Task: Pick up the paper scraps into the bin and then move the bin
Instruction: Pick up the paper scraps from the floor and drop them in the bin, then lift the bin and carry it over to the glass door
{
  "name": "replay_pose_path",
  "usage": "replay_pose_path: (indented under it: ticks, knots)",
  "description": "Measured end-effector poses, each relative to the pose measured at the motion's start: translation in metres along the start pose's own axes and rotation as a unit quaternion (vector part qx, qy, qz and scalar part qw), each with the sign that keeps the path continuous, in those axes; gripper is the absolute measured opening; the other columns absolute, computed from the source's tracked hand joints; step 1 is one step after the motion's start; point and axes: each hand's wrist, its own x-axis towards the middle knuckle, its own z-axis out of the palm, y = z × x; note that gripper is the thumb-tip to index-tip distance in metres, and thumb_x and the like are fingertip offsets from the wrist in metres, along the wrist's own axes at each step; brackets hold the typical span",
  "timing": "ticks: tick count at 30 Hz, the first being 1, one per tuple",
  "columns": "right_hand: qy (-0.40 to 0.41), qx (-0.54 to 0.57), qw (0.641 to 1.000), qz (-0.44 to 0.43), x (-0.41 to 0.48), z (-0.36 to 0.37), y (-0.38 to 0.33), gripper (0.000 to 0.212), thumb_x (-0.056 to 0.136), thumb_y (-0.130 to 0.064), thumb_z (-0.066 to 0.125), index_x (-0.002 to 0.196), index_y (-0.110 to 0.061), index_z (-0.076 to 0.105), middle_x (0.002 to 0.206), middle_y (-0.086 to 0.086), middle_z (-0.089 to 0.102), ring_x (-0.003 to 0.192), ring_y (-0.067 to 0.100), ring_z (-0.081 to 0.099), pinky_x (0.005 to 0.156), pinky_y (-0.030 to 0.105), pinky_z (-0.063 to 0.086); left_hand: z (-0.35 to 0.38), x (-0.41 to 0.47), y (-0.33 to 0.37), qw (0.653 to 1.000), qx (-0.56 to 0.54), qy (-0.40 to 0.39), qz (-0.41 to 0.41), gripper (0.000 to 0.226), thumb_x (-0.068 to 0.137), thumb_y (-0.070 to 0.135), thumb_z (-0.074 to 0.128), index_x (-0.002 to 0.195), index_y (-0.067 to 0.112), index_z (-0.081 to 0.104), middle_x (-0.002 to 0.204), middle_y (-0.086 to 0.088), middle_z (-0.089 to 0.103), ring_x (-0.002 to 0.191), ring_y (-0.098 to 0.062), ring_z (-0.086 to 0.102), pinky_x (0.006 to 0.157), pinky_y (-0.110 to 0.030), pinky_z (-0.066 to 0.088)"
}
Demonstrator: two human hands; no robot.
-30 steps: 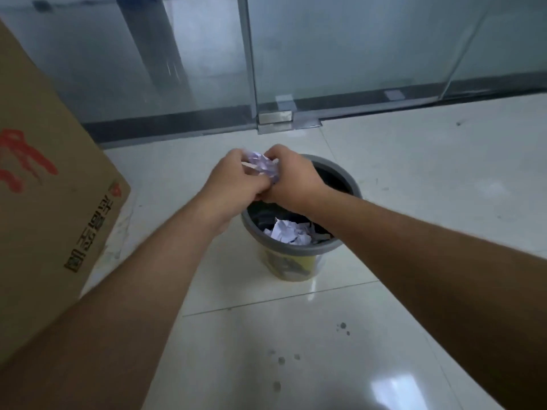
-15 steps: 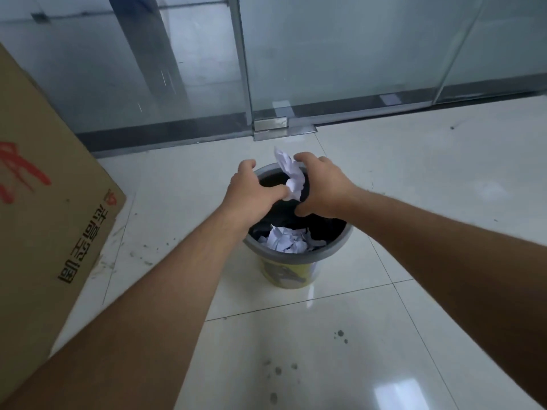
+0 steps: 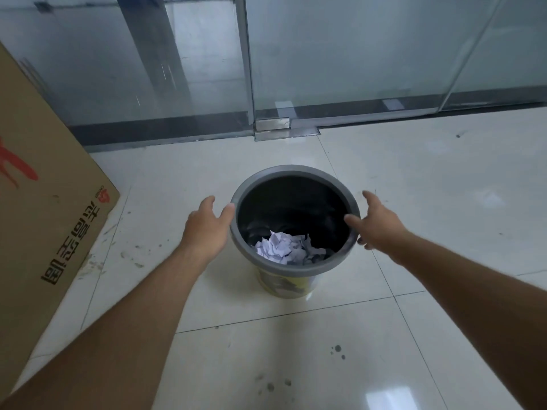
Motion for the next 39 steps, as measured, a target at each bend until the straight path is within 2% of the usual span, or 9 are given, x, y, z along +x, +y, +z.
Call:
replay_pose_path:
  ticks: [3, 6, 11, 14, 20, 24, 29, 34, 39]
  knots:
    - [-0.019, 0.0, 1.0, -0.008, 0.003, 0.012, 0.003, 0.054, 0.088, -0.016, 0.051, 0.138, -0.023, 0.032, 0.086, 0.021, 0.069, 0.068, 0.036, 0.07, 0.062, 0.043, 0.062, 0.019, 0.003, -0.001, 0.999, -0.017, -0.023, -0.017, 0.056, 0.097, 0.05, 0.043, 0.147, 0.025, 0.035, 0.128, -0.012, 0.059, 0.098, -0.032, 0.067, 0.061, -0.039, 0.064]
    - [-0.01, 0.001, 1.0, -0.005, 0.007, 0.017, 0.005, 0.048, 0.088, -0.013, 0.047, 0.133, -0.023, 0.034, 0.091, 0.019, 0.066, 0.065, 0.033, 0.065, 0.055, 0.038, 0.058, 0.038, 0.004, -0.005, 1.0, 0.003, -0.018, -0.013, 0.039, 0.099, 0.041, 0.039, 0.13, 0.018, 0.046, 0.109, -0.012, 0.064, 0.079, -0.027, 0.067, 0.042, -0.03, 0.056]
    - [0.01, 0.067, 0.998, 0.0, 0.012, 0.028, 0.012, 0.055, 0.086, -0.013, 0.045, 0.138, -0.027, 0.031, 0.1, 0.017, 0.064, 0.071, 0.031, 0.06, 0.059, 0.037, 0.053, 0.054, 0.01, -0.012, 1.0, -0.011, 0.022, -0.011, 0.031, 0.101, 0.03, 0.035, 0.126, 0.015, 0.046, 0.106, -0.015, 0.062, 0.076, -0.03, 0.063, 0.04, -0.028, 0.047]
    - [0.026, 0.079, 0.997, -0.006, 0.009, 0.029, 0.011, 0.057, 0.085, -0.013, 0.046, 0.138, -0.028, 0.034, 0.103, 0.012, 0.065, 0.078, 0.031, 0.064, 0.068, 0.043, 0.059, 0.053, 0.006, -0.016, 0.999, -0.021, 0.028, -0.006, 0.029, 0.101, 0.029, 0.037, 0.124, 0.015, 0.048, 0.096, -0.012, 0.062, 0.066, -0.026, 0.062, 0.039, -0.027, 0.046]
    - [0.004, 0.059, 0.998, -0.014, -0.032, -0.024, -0.041, 0.052, 0.085, -0.013, 0.046, 0.133, -0.031, 0.04, 0.102, 0.009, 0.067, 0.086, 0.029, 0.064, 0.077, 0.041, 0.058, -0.008, -0.04, 0.024, 0.997, -0.042, 0.028, -0.054, 0.027, 0.102, 0.028, 0.039, 0.12, 0.012, 0.05, 0.091, -0.017, 0.063, 0.061, -0.026, 0.059, 0.038, -0.028, 0.044]
    - [-0.019, 0.07, 0.997, -0.005, -0.077, -0.106, -0.125, 0.047, 0.08, -0.014, 0.046, 0.123, -0.034, 0.046, 0.094, 0.007, 0.068, 0.08, 0.029, 0.065, 0.074, 0.047, 0.06, -0.106, -0.08, 0.109, 0.996, -0.026, 0.019, -0.078, 0.026, 0.102, 0.03, 0.039, 0.12, 0.015, 0.051, 0.093, -0.014, 0.063, 0.066, -0.022, 0.062, 0.04, -0.025, 0.044]
    - [-0.014, 0.095, 0.995, -0.026, -0.144, -0.257, -0.266, 0.05, 0.08, -0.015, 0.046, 0.126, -0.036, 0.042, 0.095, 0.007, 0.068, 0.078, 0.029, 0.066, 0.072, 0.047, 0.061, -0.257, -0.127, 0.268, 0.998, -0.02, 0.023, -0.058, 0.021, 0.102, 0.03, 0.04, 0.117, 0.019, 0.05, 0.078, -0.01, 0.062, 0.054, -0.018, 0.058, 0.037, -0.024, 0.042]
    - [0.003, 0.105, 0.992, -0.066, -0.198, -0.425, -0.411, 0.056, 0.081, -0.015, 0.049, 0.134, -0.033, 0.041, 0.094, 0.009, 0.068, 0.073, 0.031, 0.066, 0.067, 0.043, 0.06, -0.402, -0.176, 0.438, 0.998, -0.037, 0.038, -0.03, 0.025, 0.102, 0.035, 0.04, 0.122, 0.023, 0.049, 0.08, -0.011, 0.066, 0.055, -0.02, 0.061, 0.039, -0.023, 0.046]
    - [-0.001, 0.085, 0.99, -0.116, -0.233, -0.543, -0.516, 0.052, 0.086, -0.015, 0.05, 0.137, -0.022, 0.04, 0.085, 0.01, 0.065, 0.052, 0.025, 0.063, 0.039, 0.026, 0.048, -0.497, -0.207, 0.549, 0.996, -0.058, 0.06, -0.014, 0.03, 0.102, 0.033, 0.041, 0.127, 0.018, 0.048, 0.088, -0.013, 0.069, 0.06, -0.023, 0.068, 0.041, -0.026, 0.052]
